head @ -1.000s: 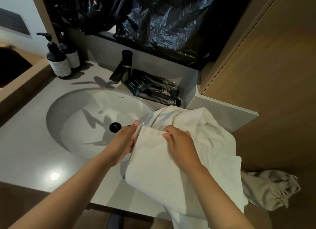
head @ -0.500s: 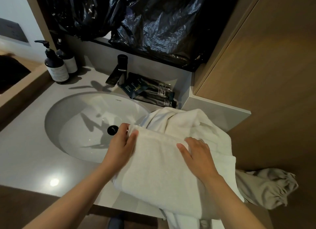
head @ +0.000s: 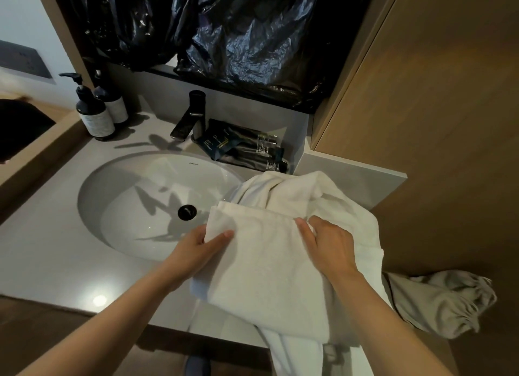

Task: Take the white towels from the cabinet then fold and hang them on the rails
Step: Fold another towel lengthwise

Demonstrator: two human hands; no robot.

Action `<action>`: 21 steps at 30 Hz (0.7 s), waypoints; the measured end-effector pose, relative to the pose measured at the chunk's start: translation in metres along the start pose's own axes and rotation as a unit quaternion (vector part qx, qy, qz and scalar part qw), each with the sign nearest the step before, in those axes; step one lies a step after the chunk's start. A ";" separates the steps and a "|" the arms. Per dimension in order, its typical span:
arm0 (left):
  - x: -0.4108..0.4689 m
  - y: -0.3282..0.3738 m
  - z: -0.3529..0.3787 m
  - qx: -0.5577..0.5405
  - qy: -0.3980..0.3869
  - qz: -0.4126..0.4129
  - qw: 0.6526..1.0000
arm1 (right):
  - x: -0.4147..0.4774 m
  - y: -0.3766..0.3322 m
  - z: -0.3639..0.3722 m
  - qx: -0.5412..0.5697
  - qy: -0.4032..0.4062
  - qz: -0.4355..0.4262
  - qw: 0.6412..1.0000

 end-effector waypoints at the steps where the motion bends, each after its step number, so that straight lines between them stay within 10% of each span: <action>1: -0.003 0.001 -0.002 0.031 0.017 0.015 0.999 | -0.001 0.001 -0.001 0.003 0.002 -0.003 1.000; 10: -0.001 0.009 -0.026 0.276 0.162 -0.007 0.947 | -0.007 0.012 -0.005 0.020 -0.027 0.012 0.999; 14: -0.013 0.045 -0.012 0.387 0.268 0.181 0.864 | -0.026 0.041 -0.011 0.037 -0.084 0.034 0.995; 21: 0.021 0.107 0.072 0.391 0.110 0.330 0.852 | -0.041 0.058 -0.034 0.063 -0.101 0.061 0.991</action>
Point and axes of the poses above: each hand's wrist, its own x-axis towards the middle knuckle, its own z-axis out of the palm, y = z × x, the point moved 6 cm from there along x, towards the middle knuckle, and after that the axes turned 7 degrees about x, right-handed, at the moved point
